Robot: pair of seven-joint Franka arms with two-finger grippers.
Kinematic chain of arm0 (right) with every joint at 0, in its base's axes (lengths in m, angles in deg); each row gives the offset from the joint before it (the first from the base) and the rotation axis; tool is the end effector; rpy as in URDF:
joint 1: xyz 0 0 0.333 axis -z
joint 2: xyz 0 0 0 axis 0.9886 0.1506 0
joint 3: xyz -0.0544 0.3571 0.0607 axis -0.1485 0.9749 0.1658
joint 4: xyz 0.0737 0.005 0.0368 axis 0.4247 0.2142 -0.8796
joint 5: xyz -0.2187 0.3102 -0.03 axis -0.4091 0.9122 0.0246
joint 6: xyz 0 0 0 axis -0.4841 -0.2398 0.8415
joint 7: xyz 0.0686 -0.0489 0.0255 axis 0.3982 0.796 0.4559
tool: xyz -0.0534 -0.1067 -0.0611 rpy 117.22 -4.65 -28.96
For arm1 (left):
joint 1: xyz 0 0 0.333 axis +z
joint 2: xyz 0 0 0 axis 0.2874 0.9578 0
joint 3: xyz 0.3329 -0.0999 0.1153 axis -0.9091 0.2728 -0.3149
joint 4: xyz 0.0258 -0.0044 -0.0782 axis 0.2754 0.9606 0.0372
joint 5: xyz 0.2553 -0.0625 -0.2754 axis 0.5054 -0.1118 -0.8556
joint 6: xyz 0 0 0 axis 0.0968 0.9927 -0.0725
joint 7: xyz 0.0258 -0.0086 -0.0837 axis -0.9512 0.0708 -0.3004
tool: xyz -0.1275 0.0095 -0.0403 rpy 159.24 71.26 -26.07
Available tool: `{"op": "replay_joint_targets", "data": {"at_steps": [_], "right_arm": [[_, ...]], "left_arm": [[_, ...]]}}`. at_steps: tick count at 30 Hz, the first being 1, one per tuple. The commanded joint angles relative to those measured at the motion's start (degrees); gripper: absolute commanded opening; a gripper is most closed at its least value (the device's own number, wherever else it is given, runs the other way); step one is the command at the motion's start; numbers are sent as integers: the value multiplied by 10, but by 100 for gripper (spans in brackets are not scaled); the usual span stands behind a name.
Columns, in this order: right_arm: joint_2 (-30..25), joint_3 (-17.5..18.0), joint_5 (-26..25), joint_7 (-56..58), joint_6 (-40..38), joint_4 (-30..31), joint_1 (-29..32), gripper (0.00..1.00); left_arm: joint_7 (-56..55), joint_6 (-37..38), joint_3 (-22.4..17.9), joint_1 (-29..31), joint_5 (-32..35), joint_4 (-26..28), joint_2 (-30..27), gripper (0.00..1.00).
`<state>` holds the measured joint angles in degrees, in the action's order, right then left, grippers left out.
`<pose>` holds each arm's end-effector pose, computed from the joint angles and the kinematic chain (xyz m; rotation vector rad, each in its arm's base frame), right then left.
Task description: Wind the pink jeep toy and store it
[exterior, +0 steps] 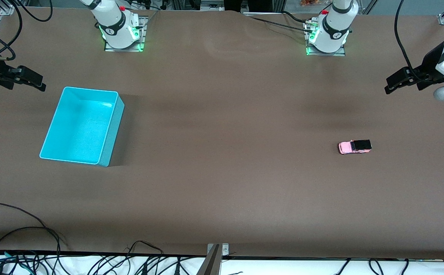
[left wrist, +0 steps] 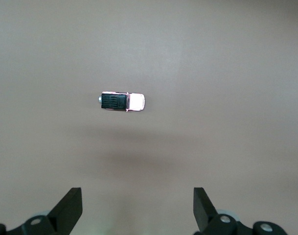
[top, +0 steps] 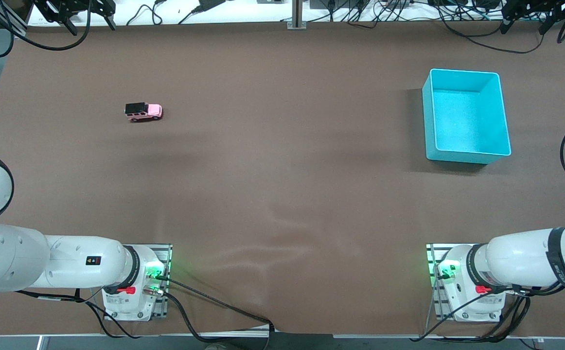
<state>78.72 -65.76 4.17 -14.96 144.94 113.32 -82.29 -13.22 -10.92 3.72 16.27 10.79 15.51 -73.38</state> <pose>0.5258 -0.0162 0.6169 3.1379 -0.0783 -0.1140 0.5237 -0.0210 0.6382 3.1143 0.2397 -0.0991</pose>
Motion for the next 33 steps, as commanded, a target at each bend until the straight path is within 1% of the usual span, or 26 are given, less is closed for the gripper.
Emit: {"op": "replay_joint_targets", "data": {"at_steps": [1,29,33], "right_arm": [[0,-2,-6,4,-11,-7,0,100],[1,-2,-7,2,-11,-8,2,100],[1,-2,-7,2,-11,-7,2,100]], "left_arm": [[10,14,-5,-5,-14,-18,9,100],[7,16,-1,-9,-6,-22,9,100],[5,17,7,-9,-6,-22,9,100]]}}
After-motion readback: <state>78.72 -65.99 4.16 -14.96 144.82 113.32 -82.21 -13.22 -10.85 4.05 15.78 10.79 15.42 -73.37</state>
